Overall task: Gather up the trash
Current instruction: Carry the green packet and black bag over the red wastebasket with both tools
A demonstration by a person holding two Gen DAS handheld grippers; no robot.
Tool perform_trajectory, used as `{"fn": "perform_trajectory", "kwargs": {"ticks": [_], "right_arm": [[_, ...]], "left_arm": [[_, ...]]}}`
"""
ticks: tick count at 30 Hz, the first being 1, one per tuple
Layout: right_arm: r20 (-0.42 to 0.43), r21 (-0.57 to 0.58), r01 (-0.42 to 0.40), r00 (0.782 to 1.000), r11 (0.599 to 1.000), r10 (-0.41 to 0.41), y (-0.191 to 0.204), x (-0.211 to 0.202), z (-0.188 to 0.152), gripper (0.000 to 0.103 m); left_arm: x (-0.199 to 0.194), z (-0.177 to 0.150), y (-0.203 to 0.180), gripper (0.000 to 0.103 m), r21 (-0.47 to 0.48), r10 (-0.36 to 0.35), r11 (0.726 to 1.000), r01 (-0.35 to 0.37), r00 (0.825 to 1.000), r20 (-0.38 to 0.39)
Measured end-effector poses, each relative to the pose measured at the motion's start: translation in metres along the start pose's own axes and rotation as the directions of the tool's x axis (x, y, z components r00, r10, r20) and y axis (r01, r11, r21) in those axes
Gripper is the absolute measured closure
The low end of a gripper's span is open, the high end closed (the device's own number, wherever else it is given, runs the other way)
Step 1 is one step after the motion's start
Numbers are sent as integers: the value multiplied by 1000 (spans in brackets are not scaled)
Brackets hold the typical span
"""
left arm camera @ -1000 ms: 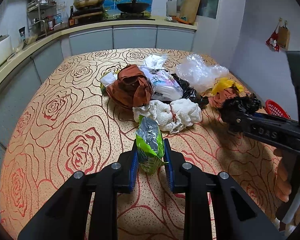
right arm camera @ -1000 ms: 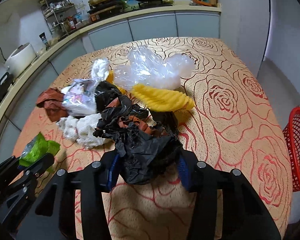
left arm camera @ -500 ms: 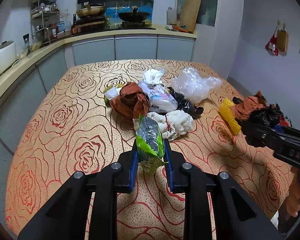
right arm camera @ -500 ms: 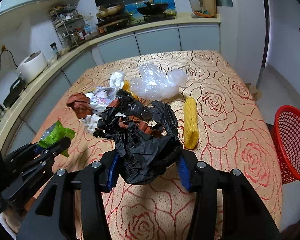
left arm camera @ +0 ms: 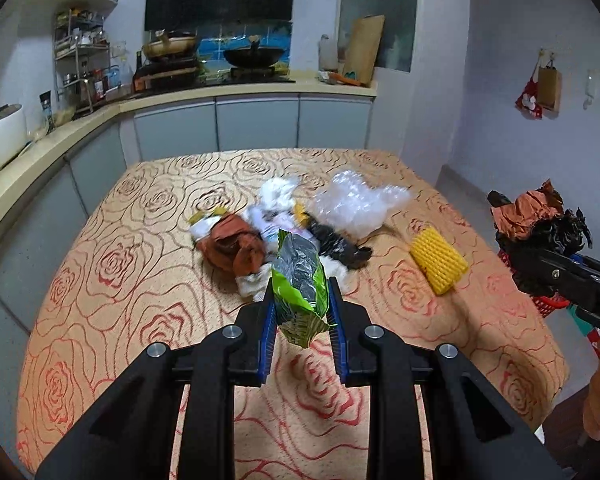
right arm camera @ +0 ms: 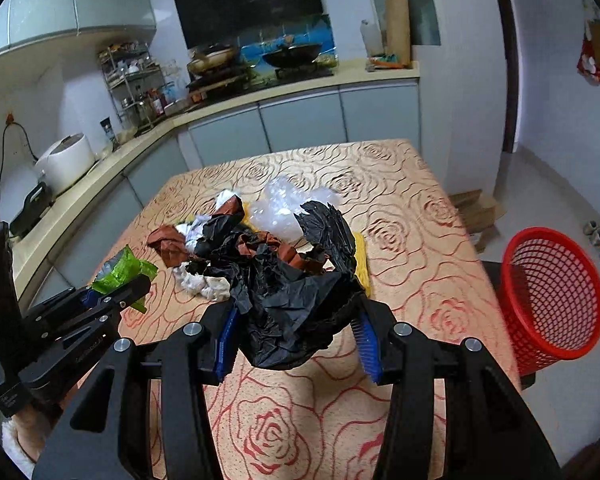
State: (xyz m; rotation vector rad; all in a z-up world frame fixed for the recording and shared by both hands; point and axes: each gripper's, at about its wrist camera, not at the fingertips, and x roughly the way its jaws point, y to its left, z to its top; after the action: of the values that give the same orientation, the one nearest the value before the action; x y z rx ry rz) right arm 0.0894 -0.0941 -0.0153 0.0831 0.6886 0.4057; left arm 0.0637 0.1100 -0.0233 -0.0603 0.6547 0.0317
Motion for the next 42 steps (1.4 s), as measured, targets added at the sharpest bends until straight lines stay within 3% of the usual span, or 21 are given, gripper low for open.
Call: {"fn": "perform_trajectory", "kwargs": {"ticks": [15, 28, 34, 42], "right_arm": [[60, 85, 110, 991, 990, -116, -52, -33, 2, 56], [79, 174, 205, 972, 963, -221, -106, -57, 1, 56], [76, 220, 257, 957, 941, -279, -133, -67, -2, 56], [63, 281, 332, 930, 900, -362, -179, -81, -7, 56]], "left_arm": [[2, 23, -51, 81, 74, -79, 994, 76, 996, 40], [17, 41, -122, 81, 177, -185, 968, 176, 982, 36], [29, 49, -162, 81, 224, -251, 945, 241, 968, 18], [52, 59, -219, 81, 281, -359, 893, 353, 933, -31]]}}
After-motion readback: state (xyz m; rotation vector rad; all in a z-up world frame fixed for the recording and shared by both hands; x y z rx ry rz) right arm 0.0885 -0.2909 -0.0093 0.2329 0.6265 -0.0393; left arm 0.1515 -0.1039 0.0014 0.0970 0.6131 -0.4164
